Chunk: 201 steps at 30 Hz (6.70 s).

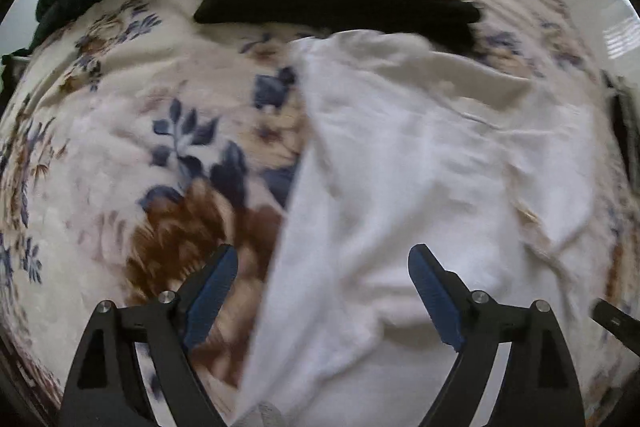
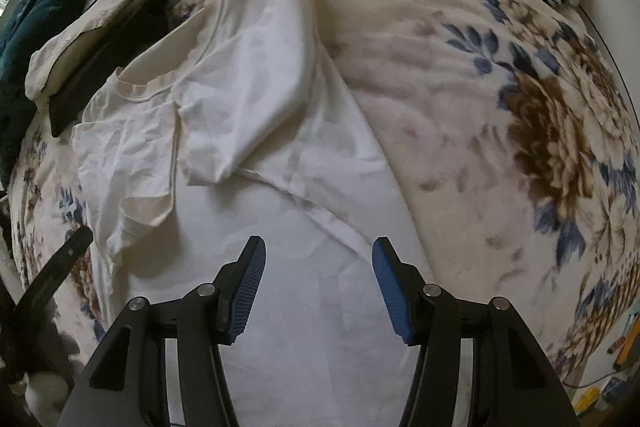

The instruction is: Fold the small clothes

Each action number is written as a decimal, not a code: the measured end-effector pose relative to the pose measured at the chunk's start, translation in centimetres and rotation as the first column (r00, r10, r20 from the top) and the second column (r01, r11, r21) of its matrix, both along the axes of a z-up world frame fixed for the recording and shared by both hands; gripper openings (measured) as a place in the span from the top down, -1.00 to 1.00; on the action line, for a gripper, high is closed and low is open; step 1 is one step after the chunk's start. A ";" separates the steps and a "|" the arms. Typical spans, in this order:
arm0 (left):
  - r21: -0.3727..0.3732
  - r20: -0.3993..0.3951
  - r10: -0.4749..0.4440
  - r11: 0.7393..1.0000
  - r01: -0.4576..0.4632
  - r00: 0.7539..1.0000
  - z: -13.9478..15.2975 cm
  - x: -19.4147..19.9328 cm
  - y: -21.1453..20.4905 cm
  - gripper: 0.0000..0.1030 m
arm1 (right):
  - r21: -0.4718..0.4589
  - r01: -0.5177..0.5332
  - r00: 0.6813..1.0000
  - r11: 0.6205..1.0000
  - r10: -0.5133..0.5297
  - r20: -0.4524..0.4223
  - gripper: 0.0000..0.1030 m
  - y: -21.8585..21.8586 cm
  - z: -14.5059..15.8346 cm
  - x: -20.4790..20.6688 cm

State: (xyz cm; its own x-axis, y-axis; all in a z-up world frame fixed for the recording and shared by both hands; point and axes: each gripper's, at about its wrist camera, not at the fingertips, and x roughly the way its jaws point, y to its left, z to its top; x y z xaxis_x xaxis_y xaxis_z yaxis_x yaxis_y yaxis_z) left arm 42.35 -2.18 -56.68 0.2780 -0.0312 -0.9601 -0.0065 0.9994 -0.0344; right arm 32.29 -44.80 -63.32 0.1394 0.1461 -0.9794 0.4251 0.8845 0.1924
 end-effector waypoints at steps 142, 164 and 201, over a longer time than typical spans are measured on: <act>-0.339 -0.468 0.328 0.791 -0.510 0.820 -1.8 -31.7 13.3 0.98 | 0.288 -0.286 0.883 0.914 0.368 -0.292 0.98 11.5 0.1 -24.5; -0.528 -0.106 0.165 0.826 -0.196 0.981 6.1 -5.1 10.9 -0.11 | 0.349 -0.159 0.987 0.924 0.161 0.023 -0.48 6.3 6.6 -7.2; -0.625 -0.056 -0.073 0.780 0.022 0.996 -6.3 20.3 6.9 -0.46 | 0.592 -0.139 0.989 0.793 0.144 0.040 -0.56 8.7 -7.6 28.5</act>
State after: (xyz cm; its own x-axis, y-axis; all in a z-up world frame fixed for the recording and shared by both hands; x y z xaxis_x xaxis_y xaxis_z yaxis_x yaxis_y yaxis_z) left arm 62.64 4.75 -62.94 0.1907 -0.6408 -0.7436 0.0127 0.7591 -0.6509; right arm 60.75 -36.07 -70.92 0.0655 0.7152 -0.6958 0.3073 0.6490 0.6960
